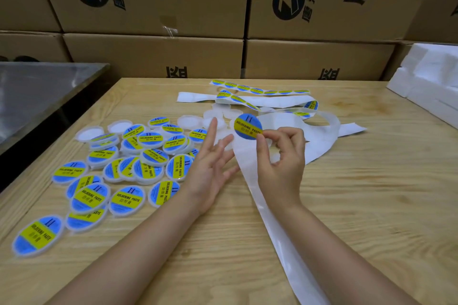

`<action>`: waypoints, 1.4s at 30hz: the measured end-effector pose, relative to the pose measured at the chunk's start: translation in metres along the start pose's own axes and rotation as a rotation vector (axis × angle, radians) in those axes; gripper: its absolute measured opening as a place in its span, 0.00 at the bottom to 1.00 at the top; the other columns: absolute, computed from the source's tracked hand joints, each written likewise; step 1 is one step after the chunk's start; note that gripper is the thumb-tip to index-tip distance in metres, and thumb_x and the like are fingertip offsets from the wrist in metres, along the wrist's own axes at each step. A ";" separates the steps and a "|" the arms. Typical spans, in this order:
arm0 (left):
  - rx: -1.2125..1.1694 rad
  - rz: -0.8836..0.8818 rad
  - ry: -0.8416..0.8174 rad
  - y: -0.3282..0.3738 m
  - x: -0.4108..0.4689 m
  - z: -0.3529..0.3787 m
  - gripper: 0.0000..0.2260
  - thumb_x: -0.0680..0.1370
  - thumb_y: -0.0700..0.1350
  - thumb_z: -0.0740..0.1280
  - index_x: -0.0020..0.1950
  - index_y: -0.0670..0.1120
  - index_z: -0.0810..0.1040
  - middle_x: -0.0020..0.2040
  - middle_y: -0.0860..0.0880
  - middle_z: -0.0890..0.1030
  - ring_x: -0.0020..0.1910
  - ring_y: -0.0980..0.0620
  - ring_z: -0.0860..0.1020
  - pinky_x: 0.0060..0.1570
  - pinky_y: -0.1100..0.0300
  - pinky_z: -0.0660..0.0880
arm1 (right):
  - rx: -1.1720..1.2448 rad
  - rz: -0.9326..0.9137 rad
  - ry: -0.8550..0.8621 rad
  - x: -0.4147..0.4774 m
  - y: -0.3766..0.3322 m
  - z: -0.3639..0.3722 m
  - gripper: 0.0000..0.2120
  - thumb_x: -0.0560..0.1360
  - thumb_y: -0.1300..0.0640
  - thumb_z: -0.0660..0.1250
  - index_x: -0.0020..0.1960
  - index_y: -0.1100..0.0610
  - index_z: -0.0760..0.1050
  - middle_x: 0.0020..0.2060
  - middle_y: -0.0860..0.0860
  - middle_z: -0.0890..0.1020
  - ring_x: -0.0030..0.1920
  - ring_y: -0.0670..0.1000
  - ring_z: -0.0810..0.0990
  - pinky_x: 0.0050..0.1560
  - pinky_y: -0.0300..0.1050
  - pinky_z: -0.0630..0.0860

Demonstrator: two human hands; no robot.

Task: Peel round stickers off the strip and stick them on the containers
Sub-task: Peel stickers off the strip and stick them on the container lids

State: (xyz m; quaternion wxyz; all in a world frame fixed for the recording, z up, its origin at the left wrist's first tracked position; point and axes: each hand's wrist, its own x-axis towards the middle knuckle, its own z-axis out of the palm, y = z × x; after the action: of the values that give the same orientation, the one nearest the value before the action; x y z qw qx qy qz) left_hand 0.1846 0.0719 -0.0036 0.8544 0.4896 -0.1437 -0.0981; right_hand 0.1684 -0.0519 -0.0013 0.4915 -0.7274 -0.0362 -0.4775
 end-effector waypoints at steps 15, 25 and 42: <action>1.729 0.192 -0.005 -0.026 0.012 -0.030 0.28 0.78 0.39 0.55 0.77 0.43 0.50 0.76 0.45 0.57 0.75 0.50 0.53 0.71 0.58 0.47 | 0.113 0.348 -0.538 -0.008 0.027 0.005 0.26 0.79 0.56 0.61 0.73 0.50 0.53 0.57 0.49 0.78 0.48 0.38 0.78 0.50 0.29 0.70; 1.717 0.311 0.091 -0.022 0.007 -0.024 0.13 0.77 0.49 0.63 0.57 0.43 0.74 0.59 0.46 0.73 0.59 0.45 0.71 0.55 0.55 0.66 | -0.019 0.350 -0.568 -0.006 0.032 0.005 0.28 0.78 0.58 0.61 0.74 0.52 0.53 0.56 0.47 0.78 0.57 0.47 0.75 0.57 0.38 0.67; 0.850 0.350 0.115 -0.006 0.000 -0.012 0.24 0.75 0.30 0.63 0.66 0.51 0.68 0.58 0.53 0.75 0.56 0.58 0.75 0.50 0.69 0.74 | 0.299 0.424 -0.476 0.002 0.033 0.005 0.26 0.75 0.66 0.65 0.63 0.41 0.63 0.34 0.44 0.78 0.30 0.43 0.73 0.36 0.37 0.70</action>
State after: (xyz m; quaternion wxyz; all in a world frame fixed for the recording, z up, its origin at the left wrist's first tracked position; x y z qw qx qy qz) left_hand 0.1889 0.0783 -0.0141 0.5883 0.7693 -0.2041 0.1428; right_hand 0.1902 -0.0656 -0.0224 0.6586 -0.7297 -0.0672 -0.1713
